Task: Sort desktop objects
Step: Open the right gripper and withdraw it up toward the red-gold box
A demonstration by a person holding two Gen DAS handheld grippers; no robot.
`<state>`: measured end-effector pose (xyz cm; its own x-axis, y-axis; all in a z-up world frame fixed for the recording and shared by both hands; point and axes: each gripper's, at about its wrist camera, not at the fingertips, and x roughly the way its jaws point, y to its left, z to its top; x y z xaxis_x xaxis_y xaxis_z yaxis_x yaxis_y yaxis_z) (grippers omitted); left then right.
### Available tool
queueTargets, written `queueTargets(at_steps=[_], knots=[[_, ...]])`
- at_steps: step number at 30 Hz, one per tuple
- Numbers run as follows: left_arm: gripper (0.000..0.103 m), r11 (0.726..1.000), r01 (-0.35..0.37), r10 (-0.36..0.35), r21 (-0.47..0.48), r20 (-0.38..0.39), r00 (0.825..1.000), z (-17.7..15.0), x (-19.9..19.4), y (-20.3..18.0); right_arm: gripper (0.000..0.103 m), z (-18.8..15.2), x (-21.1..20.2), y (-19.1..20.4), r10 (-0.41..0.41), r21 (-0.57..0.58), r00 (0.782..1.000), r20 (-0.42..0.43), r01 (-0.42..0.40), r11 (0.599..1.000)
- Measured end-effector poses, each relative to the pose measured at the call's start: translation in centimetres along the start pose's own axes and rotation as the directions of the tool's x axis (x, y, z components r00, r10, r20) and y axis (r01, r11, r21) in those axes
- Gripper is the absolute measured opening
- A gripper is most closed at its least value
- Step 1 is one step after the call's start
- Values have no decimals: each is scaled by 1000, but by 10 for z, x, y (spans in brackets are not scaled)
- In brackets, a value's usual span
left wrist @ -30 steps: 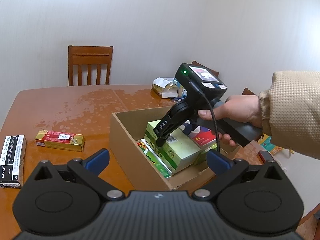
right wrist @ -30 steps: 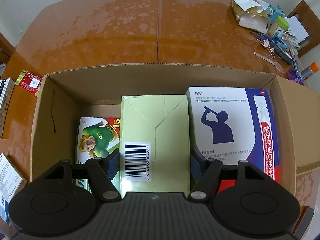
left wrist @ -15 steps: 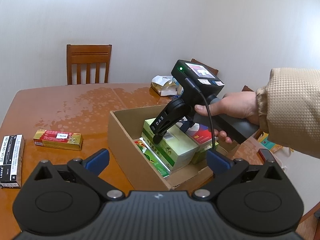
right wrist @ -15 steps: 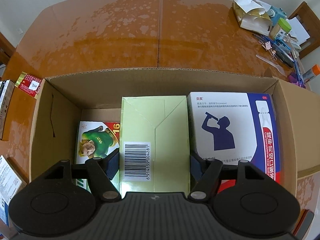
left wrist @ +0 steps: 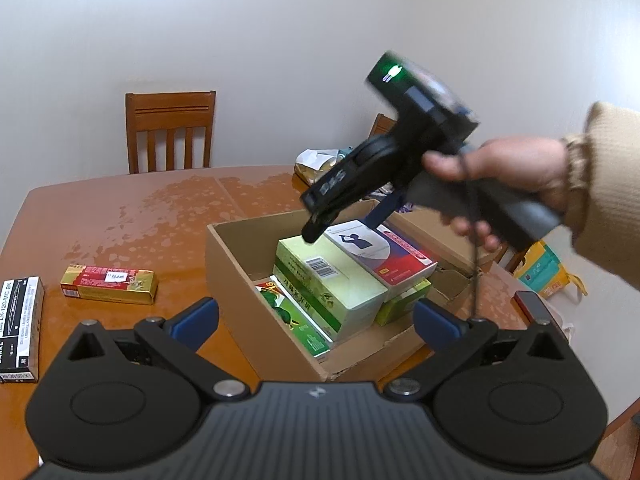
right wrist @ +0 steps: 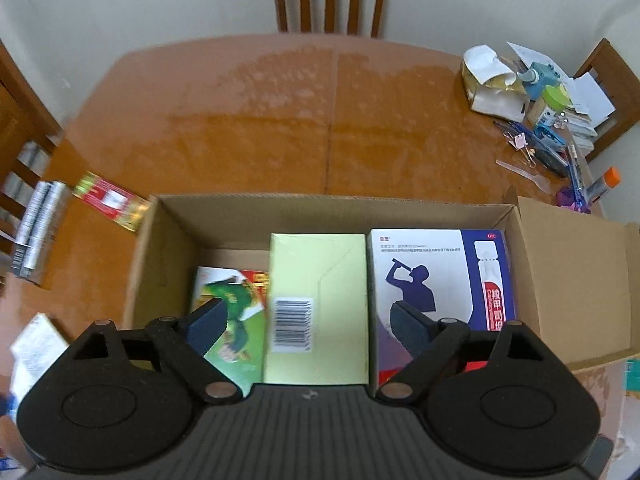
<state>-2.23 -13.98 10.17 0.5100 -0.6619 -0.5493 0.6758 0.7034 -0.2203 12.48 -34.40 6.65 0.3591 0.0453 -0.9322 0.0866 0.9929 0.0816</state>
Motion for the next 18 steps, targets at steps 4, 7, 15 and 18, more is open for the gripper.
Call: queueTargets(at_steps=[4,7,15,18], knots=[[103,1000,-22,22,1,-5,1000,1,5,-3,103,-10,-28,-3,41,14,997,71,-42,999],[103,999,-39,39,-7,-11,999,3,10,-6,103,-19,-44,-7,85,39,989,122,-90,995],[103,995,-101,100,-15,-30,995,5,23,-15,103,-45,-48,-14,140,71,975,174,-154,986],[103,990,-143,142,-19,-50,989,4,28,-18,103,-54,-47,-21,173,94,963,207,-195,976]])
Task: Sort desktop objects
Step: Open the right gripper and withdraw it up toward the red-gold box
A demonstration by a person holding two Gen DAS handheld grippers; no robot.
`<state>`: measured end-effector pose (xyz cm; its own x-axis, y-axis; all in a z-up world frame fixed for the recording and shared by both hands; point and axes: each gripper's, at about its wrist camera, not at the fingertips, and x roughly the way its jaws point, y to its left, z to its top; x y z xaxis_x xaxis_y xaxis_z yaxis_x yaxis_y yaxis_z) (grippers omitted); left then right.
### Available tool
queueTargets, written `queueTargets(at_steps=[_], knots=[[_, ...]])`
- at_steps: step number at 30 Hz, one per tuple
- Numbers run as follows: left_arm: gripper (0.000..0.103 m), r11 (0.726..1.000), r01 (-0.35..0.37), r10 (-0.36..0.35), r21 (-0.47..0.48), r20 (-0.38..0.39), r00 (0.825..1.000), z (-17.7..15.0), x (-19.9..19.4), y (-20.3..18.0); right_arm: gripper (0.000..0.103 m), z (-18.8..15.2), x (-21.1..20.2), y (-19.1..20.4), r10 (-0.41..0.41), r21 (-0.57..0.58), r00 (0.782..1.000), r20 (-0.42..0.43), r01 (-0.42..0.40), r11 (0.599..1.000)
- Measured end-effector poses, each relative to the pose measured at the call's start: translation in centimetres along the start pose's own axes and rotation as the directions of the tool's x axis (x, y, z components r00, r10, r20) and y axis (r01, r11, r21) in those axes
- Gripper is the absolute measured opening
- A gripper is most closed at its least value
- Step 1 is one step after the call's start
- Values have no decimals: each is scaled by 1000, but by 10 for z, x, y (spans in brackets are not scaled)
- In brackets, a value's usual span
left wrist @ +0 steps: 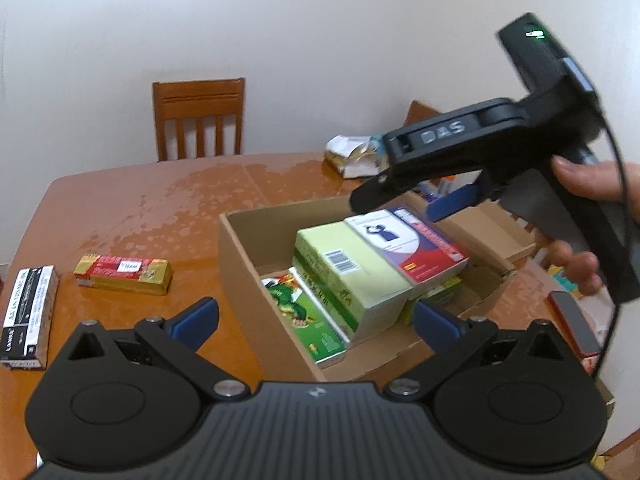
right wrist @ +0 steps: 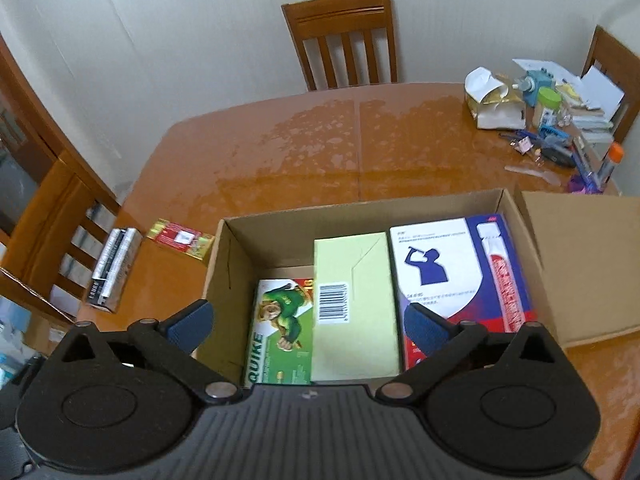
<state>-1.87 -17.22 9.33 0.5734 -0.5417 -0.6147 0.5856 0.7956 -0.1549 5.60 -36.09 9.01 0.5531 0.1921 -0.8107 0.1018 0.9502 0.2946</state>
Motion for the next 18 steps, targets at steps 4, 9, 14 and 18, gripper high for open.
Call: queueTargets(at_steps=[4,9,14,18], knots=[[103,997,-70,70,-8,-14,997,-4,2,-2,103,-8,-4,-10,34,30,998,56,-36,999],[103,984,-168,166,-55,-46,985,-12,-4,5,103,-15,-6,-30,94,125,990,108,-107,986],[103,955,-276,271,-111,-53,961,-19,-21,23,103,-18,-3,-40,148,172,982,114,-167,971],[103,918,-362,355,-160,-72,932,-24,-32,43,103,-16,1,-38,168,188,978,122,-189,964]])
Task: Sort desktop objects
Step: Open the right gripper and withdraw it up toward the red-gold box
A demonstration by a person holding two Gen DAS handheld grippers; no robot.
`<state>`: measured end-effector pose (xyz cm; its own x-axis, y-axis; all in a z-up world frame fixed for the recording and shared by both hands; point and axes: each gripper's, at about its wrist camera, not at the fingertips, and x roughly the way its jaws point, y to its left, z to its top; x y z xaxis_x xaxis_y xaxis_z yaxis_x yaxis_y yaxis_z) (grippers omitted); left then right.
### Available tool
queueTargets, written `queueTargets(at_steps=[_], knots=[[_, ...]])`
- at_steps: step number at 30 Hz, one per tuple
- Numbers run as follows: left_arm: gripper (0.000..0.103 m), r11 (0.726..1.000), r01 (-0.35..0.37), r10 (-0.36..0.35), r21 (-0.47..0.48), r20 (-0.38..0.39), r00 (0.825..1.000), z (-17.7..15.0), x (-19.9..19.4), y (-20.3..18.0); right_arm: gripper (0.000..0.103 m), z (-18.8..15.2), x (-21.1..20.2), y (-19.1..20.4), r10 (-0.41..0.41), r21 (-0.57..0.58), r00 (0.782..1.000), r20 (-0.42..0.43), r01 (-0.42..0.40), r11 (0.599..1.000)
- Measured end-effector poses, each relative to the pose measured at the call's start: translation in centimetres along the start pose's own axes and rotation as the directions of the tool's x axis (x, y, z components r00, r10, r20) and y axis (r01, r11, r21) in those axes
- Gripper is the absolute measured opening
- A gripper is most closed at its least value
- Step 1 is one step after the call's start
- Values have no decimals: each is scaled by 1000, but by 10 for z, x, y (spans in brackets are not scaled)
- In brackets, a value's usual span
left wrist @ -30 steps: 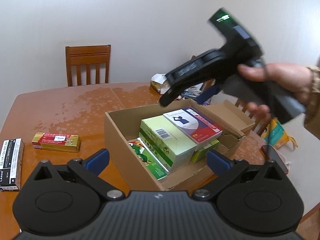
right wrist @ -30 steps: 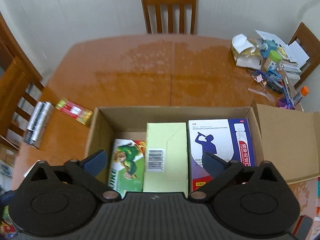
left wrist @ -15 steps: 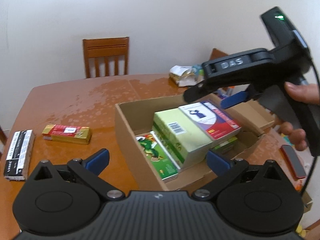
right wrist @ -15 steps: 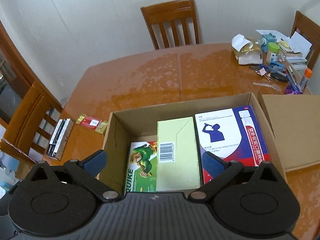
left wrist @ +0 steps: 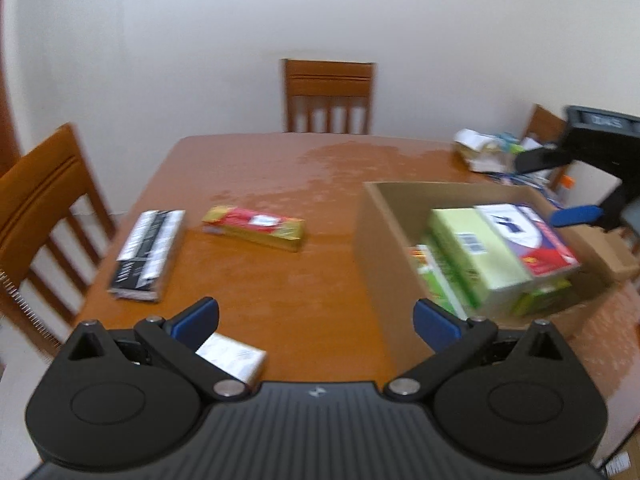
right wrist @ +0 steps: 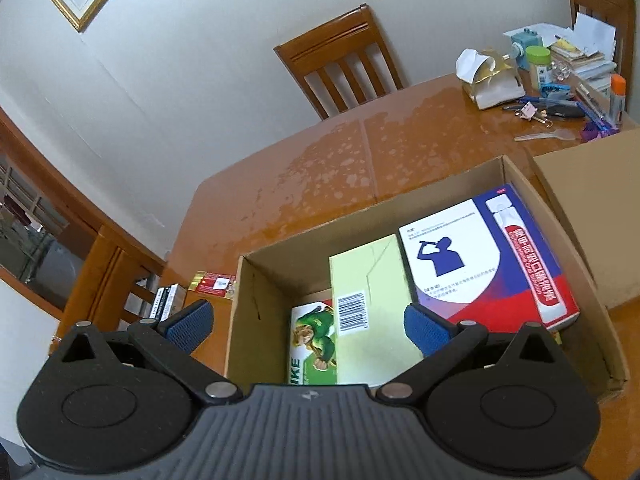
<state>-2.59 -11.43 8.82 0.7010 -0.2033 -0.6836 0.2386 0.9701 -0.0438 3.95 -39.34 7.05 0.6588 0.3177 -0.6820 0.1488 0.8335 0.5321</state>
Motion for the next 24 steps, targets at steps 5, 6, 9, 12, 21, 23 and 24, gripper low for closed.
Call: queueTargets(at_steps=[5,6,9,12,21,23,24], knots=[[103,994,-106,106,-31,1,994,3,0,31,103,-2,9,14,32,-18,999,-8,-32,999],[103,992,-125,125,-31,4,992,5,2,37,103,-2,11,17,37,-21,999,-10,-37,999],[103,984,-176,176,-20,24,984,16,11,57,103,-5,15,25,51,-33,999,-19,-52,998],[103,973,-231,231,-5,37,972,34,25,71,103,-9,16,33,59,-58,998,-27,-61,996],[103,962,-270,266,32,91,960,59,49,82,103,-7,16,55,42,-146,999,13,-40,988],[103,967,-251,246,40,86,965,57,51,84,103,-2,23,74,52,-201,998,17,-48,978],[103,969,-244,239,44,84,967,56,52,85,103,1,28,87,70,-225,997,17,-64,972]])
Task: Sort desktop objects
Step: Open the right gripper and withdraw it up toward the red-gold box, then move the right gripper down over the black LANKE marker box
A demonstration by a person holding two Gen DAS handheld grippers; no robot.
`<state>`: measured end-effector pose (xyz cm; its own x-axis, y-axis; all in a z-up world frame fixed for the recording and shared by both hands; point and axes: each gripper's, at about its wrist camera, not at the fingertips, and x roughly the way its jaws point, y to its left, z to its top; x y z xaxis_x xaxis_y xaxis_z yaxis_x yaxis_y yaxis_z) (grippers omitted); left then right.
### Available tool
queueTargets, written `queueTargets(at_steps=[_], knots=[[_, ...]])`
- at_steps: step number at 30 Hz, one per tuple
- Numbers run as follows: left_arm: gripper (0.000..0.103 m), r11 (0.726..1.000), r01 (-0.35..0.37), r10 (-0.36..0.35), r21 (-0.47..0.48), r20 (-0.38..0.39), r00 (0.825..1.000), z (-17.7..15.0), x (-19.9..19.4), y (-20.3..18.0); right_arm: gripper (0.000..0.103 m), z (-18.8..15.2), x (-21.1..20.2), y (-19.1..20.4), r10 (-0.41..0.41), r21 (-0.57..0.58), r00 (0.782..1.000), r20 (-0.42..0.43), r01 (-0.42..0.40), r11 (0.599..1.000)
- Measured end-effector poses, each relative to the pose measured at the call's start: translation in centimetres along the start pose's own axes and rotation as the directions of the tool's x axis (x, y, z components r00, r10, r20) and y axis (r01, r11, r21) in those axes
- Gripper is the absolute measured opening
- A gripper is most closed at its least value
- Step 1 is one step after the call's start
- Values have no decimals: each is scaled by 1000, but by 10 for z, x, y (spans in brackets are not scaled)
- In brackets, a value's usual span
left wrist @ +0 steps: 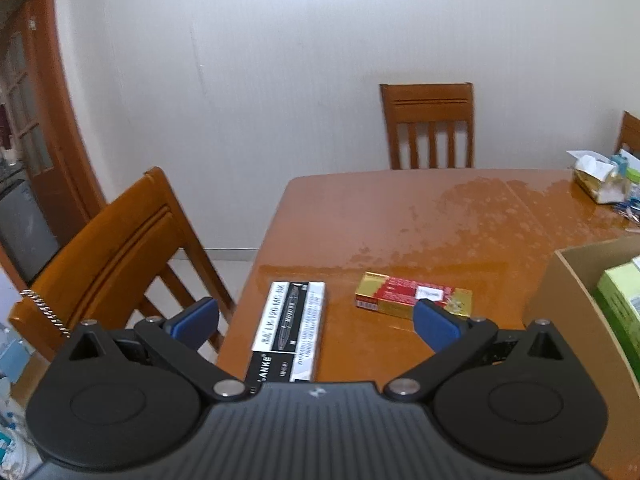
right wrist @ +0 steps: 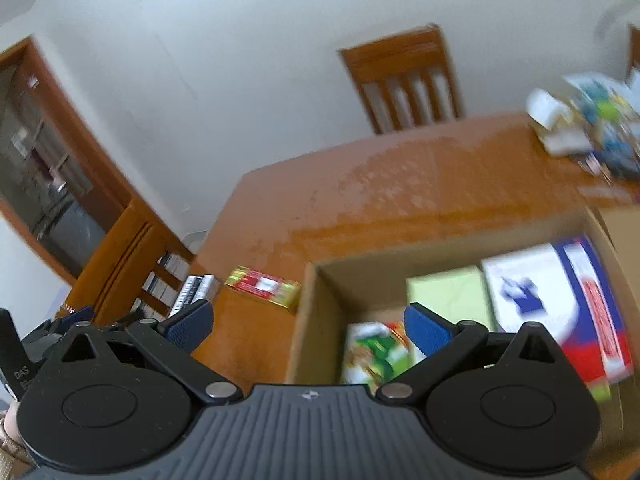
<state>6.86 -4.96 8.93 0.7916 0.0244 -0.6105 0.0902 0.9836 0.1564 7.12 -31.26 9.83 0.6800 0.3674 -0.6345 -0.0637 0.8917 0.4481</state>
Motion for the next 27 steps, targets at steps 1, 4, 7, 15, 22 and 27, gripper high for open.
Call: queueTargets(at_steps=[1,4,7,15,22,27], knots=[[103,1000,1,-1,4,-3,1000,-2,1,1,103,5,6,11,16,-16,1000,5,-16,1000],[103,999,37,-37,16,-22,999,-11,2,6,103,20,35,53,65,-79,998,-17,-66,995],[103,997,72,-72,17,-32,997,-21,1,16,103,30,70,99,58,-158,997,-52,-66,985],[103,989,146,-147,-15,-57,988,-54,6,51,103,29,194,185,-31,-224,956,-293,-37,974],[103,973,229,-228,10,-57,972,-66,18,68,103,7,265,215,-112,-236,895,-431,7,972],[103,969,246,-247,-23,-91,965,-79,21,80,103,-1,292,221,-152,-213,856,-494,51,976]])
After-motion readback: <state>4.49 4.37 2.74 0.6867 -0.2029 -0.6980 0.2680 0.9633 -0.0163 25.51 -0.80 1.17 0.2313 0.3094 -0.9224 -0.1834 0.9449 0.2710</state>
